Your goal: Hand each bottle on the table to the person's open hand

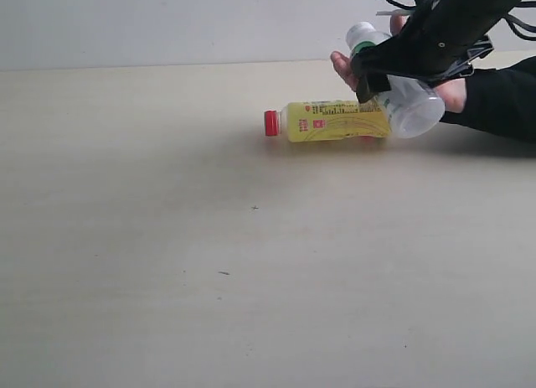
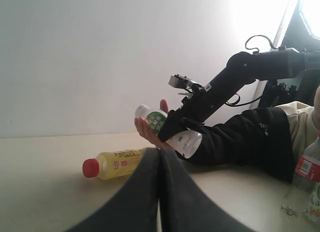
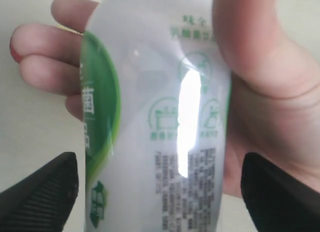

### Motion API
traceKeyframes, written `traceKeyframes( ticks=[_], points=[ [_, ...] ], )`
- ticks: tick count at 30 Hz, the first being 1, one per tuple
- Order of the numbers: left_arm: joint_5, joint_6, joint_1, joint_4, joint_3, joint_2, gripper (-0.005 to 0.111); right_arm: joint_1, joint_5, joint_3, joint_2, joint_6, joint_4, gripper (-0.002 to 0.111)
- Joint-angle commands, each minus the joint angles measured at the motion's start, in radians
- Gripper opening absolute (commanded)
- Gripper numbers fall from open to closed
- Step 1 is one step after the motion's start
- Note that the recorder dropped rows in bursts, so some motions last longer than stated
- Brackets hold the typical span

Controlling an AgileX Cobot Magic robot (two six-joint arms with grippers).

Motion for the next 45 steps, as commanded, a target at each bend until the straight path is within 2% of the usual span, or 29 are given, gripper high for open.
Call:
traceKeyframes(
  ticks=[1,6,13,18,23,25,28,31,36,37,40,45],
  points=[
    [-0.003,-0.003,0.000,0.004,0.003,-0.005,0.000,-0.002,-0.019,0.003,-0.006,0.003,-0.015,0.089],
    [-0.003,-0.003,0.000,0.004,0.003,-0.005,0.000,-0.002,-0.017,0.001,-0.054,-0.004,-0.022,0.095],
    [-0.003,-0.003,0.000,0.004,0.003,-0.005,0.000,-0.002,0.006,0.001,-0.139,-0.023,-0.018,0.095],
    [-0.003,-0.003,0.000,0.004,0.003,-0.005,0.000,-0.002,0.071,0.001,-0.186,-0.155,0.098,0.095],
    [-0.003,-0.003,0.000,0.004,0.003,-0.005,0.000,-0.002,0.109,0.001,-0.233,-0.186,0.142,0.092],
    [-0.003,-0.003,0.000,0.004,0.003,-0.005,0.000,-0.002,0.123,0.001,-0.253,-0.183,0.146,0.084],
    [-0.003,-0.003,0.000,0.004,0.003,-0.005,0.000,-0.002,0.146,0.001,-0.282,-0.183,0.173,0.066],
    [-0.003,-0.003,0.000,0.004,0.003,-0.005,0.000,-0.002,0.172,0.001,-0.313,-0.200,0.231,0.044],
    [-0.003,-0.003,0.000,0.004,0.003,-0.005,0.000,-0.002,0.227,0.003,-0.344,-0.356,0.410,0.003],
    [-0.003,-0.003,0.000,0.004,0.003,-0.005,0.000,0.000,0.236,0.010,-0.348,-0.386,0.450,0.000],
    [-0.003,-0.003,0.000,0.004,0.003,-0.005,0.000,0.037,0.202,0.057,-0.348,-0.415,0.483,0.000],
    [-0.003,-0.003,0.000,0.004,0.003,-0.005,0.000,0.152,0.021,0.188,-0.344,-0.413,0.450,0.000]
  ],
)
